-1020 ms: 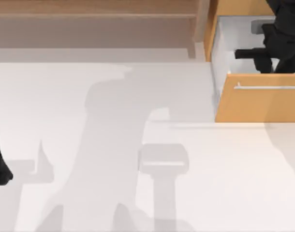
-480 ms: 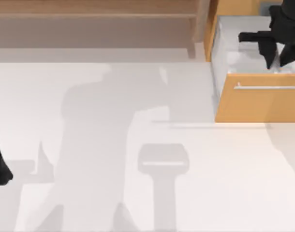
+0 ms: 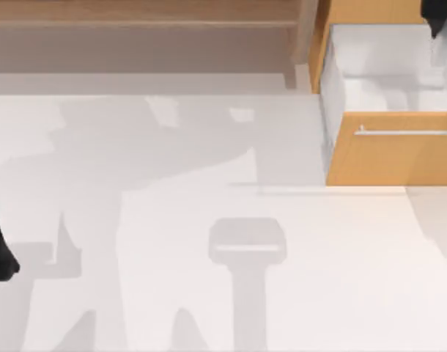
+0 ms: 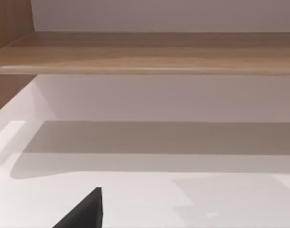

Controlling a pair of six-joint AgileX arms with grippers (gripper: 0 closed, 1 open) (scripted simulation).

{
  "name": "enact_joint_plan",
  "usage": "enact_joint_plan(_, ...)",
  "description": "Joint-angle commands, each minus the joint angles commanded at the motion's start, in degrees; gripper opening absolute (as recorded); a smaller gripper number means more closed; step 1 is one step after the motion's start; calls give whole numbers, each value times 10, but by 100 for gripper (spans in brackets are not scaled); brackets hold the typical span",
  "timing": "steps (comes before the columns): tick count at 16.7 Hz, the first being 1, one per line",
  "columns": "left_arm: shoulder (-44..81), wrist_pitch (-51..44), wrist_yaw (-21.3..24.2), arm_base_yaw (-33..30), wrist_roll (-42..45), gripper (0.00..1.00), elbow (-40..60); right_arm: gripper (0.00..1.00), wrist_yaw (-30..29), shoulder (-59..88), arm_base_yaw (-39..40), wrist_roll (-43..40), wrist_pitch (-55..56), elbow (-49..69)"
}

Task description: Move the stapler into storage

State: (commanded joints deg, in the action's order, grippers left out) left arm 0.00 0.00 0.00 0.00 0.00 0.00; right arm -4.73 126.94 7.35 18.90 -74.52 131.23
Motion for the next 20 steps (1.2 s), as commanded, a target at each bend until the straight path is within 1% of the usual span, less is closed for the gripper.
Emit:
enact_joint_plan(5,0,0,0,0,0,100,0,0,2,-34,1,13,2,1)
enact_joint_plan(10,0,0,0,0,0,100,0,0,10,-38,2,11,-1,-7)
enact_joint_plan(16,0,0,0,0,0,100,0,0,21,-2,6,-11,-4,-25)
enact_joint_plan(20,0,0,0,0,0,100,0,0,27,52,7,-41,2,-44)
